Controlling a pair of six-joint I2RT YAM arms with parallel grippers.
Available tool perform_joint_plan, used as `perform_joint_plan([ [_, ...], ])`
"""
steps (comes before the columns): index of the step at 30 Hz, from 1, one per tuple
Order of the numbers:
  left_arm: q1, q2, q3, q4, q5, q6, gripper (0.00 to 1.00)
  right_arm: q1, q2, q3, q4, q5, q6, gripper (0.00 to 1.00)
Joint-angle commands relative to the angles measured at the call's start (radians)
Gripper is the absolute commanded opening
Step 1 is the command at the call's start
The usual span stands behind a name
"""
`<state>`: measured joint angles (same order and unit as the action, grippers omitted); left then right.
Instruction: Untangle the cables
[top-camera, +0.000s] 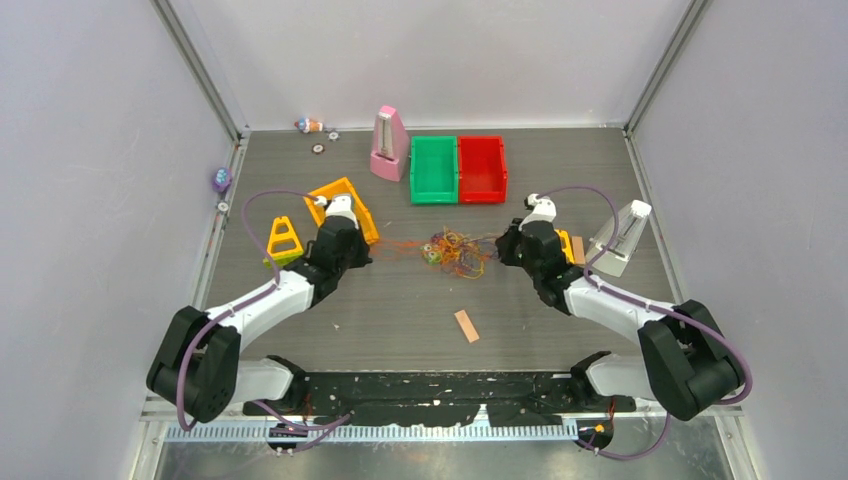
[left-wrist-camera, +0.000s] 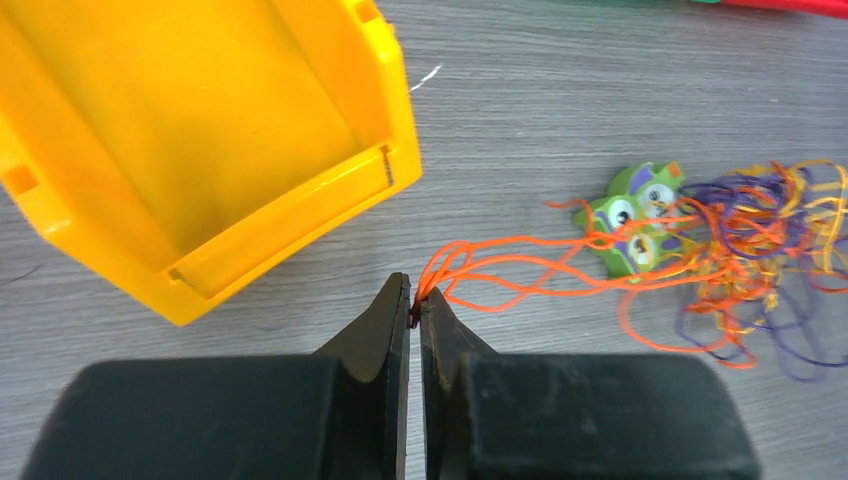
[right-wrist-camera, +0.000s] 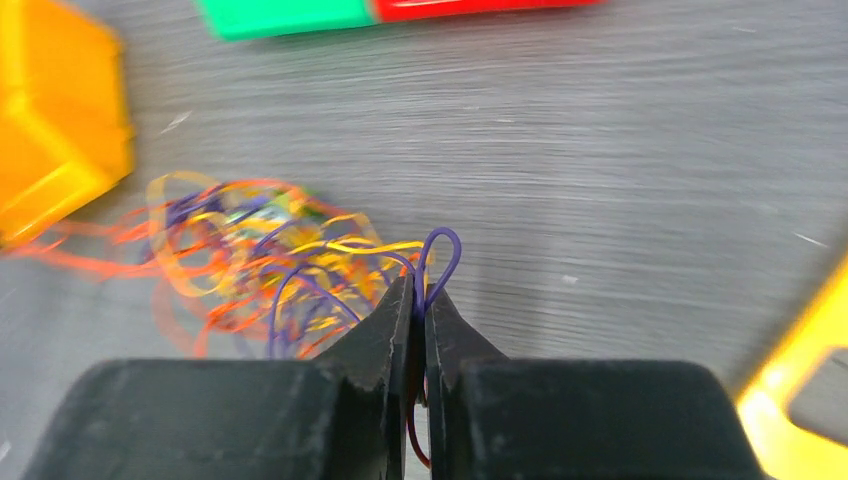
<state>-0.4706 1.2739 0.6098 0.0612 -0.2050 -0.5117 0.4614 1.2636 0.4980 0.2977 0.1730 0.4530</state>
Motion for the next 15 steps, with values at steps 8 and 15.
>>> perform_joint_plan([
  [8, -0.095, -0.033, -0.025, 0.23, 0.242, 0.185, 0.76, 0.014, 0.024, -0.049, 0.383, -0.5, -0.09, 0.1],
  [15, -0.194, 0.127, 0.111, 0.149, 0.244, 0.276, 0.77, 0.021, 0.073, -0.021, 0.386, -0.561, -0.081, 0.09],
])
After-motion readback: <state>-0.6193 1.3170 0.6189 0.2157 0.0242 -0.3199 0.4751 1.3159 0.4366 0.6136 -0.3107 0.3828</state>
